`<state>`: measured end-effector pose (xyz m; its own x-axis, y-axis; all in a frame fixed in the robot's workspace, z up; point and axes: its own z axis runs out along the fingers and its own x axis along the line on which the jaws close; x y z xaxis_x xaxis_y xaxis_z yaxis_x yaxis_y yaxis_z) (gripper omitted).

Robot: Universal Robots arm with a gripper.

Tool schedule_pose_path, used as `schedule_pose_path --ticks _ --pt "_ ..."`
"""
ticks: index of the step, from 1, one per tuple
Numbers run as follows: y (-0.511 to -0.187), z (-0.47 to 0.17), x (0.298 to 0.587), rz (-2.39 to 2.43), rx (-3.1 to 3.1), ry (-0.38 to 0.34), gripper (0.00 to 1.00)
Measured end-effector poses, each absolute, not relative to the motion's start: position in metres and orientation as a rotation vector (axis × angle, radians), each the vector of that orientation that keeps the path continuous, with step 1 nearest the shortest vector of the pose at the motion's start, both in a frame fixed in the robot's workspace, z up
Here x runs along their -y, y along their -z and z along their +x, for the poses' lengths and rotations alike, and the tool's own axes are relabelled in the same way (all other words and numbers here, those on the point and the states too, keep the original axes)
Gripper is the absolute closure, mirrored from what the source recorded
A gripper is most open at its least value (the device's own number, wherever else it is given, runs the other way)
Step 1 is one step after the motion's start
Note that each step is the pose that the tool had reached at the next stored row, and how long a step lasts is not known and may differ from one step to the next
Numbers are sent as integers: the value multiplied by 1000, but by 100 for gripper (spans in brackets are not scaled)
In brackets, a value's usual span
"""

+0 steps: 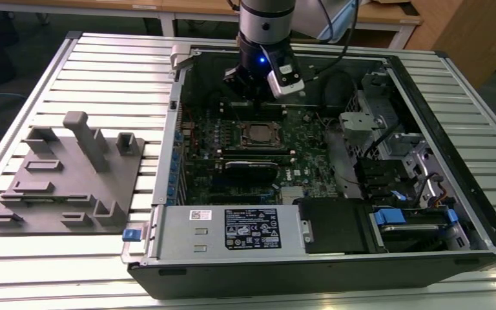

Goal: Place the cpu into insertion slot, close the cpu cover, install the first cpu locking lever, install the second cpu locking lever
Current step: 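Install the first cpu locking lever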

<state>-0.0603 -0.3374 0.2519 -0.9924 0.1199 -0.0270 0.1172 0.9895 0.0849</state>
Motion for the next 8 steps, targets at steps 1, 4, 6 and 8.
schedule_pose_path --ticks 1,4,6,8 --pt "-252 -60 337 185 -3101 -129 89" --pt "-252 -62 337 185 -3101 -129 89" --pt "-252 -64 337 185 -3101 -129 89" --pt "-252 -66 337 185 -3101 -129 89"
